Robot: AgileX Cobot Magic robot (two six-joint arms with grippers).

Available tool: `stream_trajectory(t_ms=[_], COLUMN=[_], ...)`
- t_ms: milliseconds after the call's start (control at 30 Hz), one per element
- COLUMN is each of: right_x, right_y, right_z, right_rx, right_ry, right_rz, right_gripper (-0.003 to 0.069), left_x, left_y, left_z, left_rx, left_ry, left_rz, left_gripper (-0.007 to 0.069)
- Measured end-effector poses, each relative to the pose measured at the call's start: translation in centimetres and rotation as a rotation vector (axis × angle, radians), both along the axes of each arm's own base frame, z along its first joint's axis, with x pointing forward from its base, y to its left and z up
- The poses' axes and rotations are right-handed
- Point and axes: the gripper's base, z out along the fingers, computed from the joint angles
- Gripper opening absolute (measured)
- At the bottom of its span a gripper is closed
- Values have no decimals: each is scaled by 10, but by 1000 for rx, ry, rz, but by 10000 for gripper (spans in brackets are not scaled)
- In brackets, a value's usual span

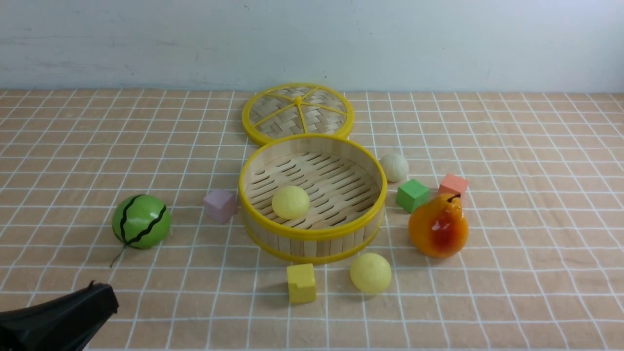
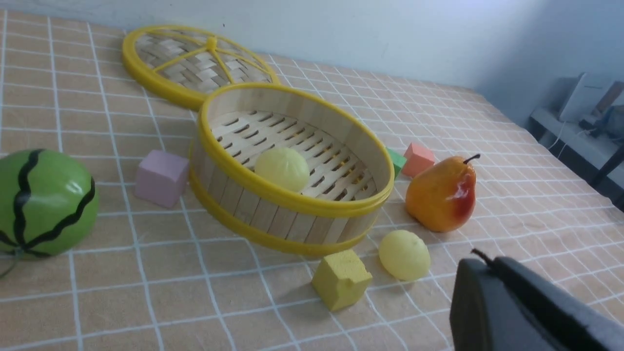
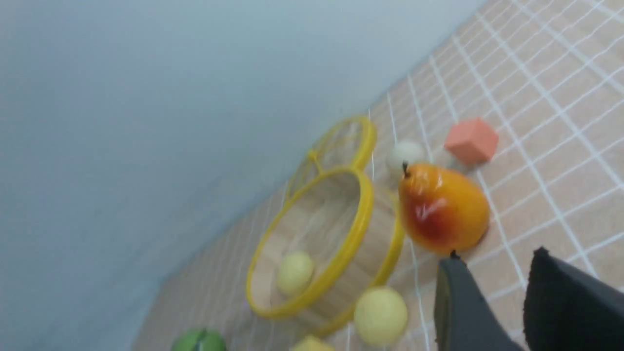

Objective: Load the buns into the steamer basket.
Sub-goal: Use the right arm to grab a steamed stuffed bun

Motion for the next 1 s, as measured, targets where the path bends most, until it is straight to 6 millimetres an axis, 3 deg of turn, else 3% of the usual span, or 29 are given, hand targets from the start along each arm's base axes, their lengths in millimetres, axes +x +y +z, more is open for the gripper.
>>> stream_trajectory(t_ms=[133, 167, 200, 267, 367, 433, 467, 500, 533, 567, 767, 833, 867, 1000], right_x=[33, 38, 56, 72, 115, 138, 141, 156, 159, 170, 216, 222, 233, 250], right_y=[16, 16, 18, 19, 24, 39, 39, 60, 60, 76, 139, 147, 159, 171], right_z=[43, 42, 51, 53, 53, 50, 50, 47, 46, 41, 21, 17, 10, -3], right_rx=[-352, -376, -445, -485, -552, -589, -590, -626, -628, -669, -801, -809, -815, -821], right_ry=[288, 314, 384, 452, 589, 632, 636, 641, 646, 653, 663, 665, 669, 681], right_rz=[296, 311, 371, 413, 492, 565, 565, 622, 619, 648, 652, 650, 651, 653], right_gripper=[57, 46, 15, 3, 0, 0, 0, 0, 0, 0, 61, 83, 126, 219], left_x=[0, 0, 0, 0, 0, 0, 0, 0, 0, 0, 0, 0, 0, 0], left_y=[0, 0, 0, 0, 0, 0, 0, 0, 0, 0, 0, 0, 0, 0], left_z=[0, 0, 1, 1, 1, 1, 1, 0, 0, 0, 0, 0, 0, -2], left_rx=[-5, -5, -6, -6, -7, -7, -7, -5, -5, -5, -5, -4, -2, 17], left_ry=[-5, -5, -6, -7, -7, -6, -6, -3, -3, -3, -2, -1, 4, 7], left_rz=[3, 3, 4, 4, 5, 4, 4, 3, 3, 3, 2, 1, -1, -8], left_gripper=[-13, -13, -13, -13, -13, -13, -13, -13, -13, -13, -13, -13, -13, -13])
